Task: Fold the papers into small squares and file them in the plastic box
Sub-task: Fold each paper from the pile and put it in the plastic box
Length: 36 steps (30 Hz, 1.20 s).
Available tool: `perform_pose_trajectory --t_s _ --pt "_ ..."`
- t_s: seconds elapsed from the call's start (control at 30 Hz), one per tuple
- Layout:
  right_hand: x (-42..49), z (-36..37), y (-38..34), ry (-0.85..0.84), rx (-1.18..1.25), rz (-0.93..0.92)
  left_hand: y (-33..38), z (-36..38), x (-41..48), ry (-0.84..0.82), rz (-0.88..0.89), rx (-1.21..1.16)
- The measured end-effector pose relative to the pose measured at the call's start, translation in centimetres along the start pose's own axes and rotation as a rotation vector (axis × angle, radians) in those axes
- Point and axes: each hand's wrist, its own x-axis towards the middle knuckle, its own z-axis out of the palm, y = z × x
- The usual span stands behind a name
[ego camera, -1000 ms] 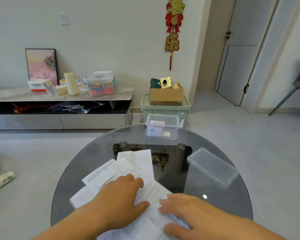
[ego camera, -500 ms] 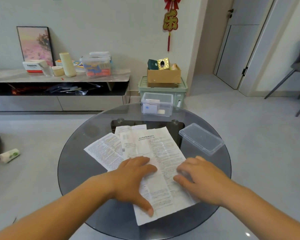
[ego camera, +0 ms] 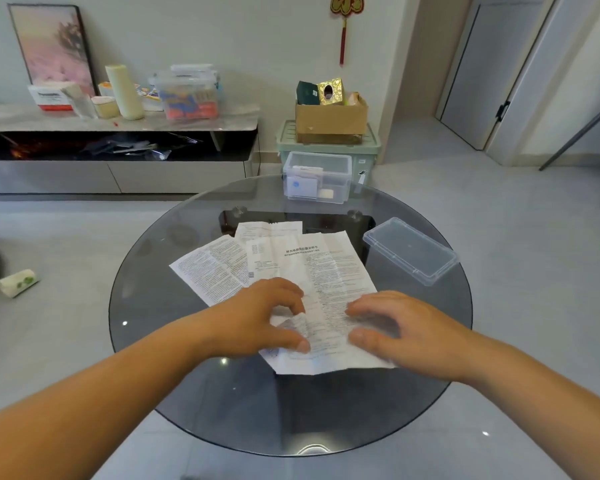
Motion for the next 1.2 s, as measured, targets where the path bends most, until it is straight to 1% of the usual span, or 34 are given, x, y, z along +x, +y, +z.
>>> perform_pose_trajectory --t_s 0.07,0.2,0.3,0.37,0.5,0.53,0.57,0.63,0.7,0.77,0.87,0.9,1.0,1.1,1.2 --pt "0.1 -0.3 0.3 0.017 0.186 -0.01 -0.1 -0.5 -0.2 0.004 -0.063 -0.174" --pt "0.0 -1.5 0.3 0.049 0.571 -0.153 -0.4 -1.5 -0.1 0.028 -0.141 -0.385" --pt "-0.1 -2.3 0.0 0.063 0.735 -0.184 -0.6 -1.9 0.0 0.021 -0.17 -0.515" --pt "0.0 -2.3 -0.1 0.118 0.731 -0.137 -0.8 -2.1 0.0 0.01 -0.17 -0.568" --pt "0.9 -1.6 -0.4 0.269 0.674 0.069 -1.0 -2.2 0.2 -0.006 -0.186 -0.572" --pt "1.4 -1.5 -0.5 0.304 0.659 0.119 -1.1 -2.1 0.4 0.005 -0.195 -0.61" --pt "1.8 -1.6 -0.7 0.328 0.635 0.158 -1.2 -2.1 0.6 0.033 -0.196 -0.703" --pt "2.8 -1.7 -1.0 0.36 0.583 0.185 -1.5 -2.1 1.1 0.077 -0.185 -0.962" --pt "3.8 -1.7 -1.0 0.369 0.54 0.196 -1.3 -2.5 1.1 0.038 -0.147 -1.052" --pt "4.8 -1.7 -0.8 0.378 0.516 0.225 -1.2 -2.8 1.1 0.031 -0.131 -1.044" --pt "6.4 -1.4 -0.4 0.389 0.495 0.264 -1.6 -2.8 1.4 0.111 -0.149 -0.992" --pt "6.8 -1.3 -0.4 0.399 0.485 0.272 -1.7 -2.6 1.6 0.153 -0.171 -0.924" --pt "7.5 -1.1 -0.3 0.456 0.463 0.272 -1.9 -1.9 2.5 0.259 -0.263 -0.57" --pt "7.2 -1.1 0.4 0.505 0.511 0.271 -1.7 -1.6 3.5 0.353 -0.341 -0.494" --pt "6.5 -0.9 1.2 0.457 0.488 0.226 -1.8 -1.6 4.5 0.44 -0.4 -0.442"
